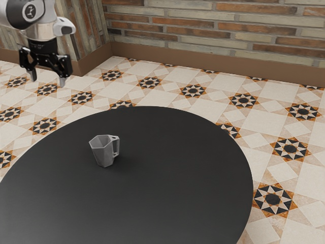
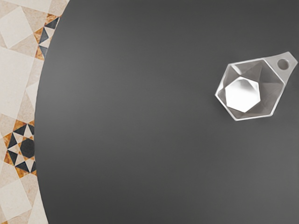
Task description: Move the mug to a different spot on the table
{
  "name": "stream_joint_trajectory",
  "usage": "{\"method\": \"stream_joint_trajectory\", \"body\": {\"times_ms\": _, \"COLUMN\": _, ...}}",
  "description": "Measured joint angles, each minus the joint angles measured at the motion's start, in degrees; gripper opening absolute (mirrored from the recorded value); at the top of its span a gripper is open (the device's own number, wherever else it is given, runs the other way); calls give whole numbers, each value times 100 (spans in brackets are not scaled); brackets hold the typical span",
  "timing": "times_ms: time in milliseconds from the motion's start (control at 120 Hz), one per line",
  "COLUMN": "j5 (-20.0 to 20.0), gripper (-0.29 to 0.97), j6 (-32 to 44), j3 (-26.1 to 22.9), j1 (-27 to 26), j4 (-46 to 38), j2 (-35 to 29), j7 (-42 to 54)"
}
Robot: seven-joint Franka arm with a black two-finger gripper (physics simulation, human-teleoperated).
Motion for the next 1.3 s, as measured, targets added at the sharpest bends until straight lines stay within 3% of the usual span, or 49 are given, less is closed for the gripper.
{"method": "stream_joint_trajectory", "body": {"times_ms": 275, "j5": -101, "gripper": 68, "j6": 46, "j3": -116, "j1": -154, "j4": -167, "j2": 11, "j7": -11}}
{"method": "stream_joint_trajectory", "body": {"times_ms": 583, "j5": -265, "gripper": 68, "j6": 398, "j3": -129, "j1": -681, "j4": -340, "j2": 686, "j7": 10}}
{"method": "stream_joint_trajectory", "body": {"times_ms": 783, "j5": -504, "gripper": 68, "j6": 834, "j3": -123, "j1": -733, "j4": -571, "j2": 977, "j7": 718}}
{"method": "stream_joint_trajectory", "body": {"times_ms": 1300, "j5": -549, "gripper": 68, "j6": 1763, "j3": -176, "j1": -657, "j4": -712, "j2": 1745, "j7": 2550}}
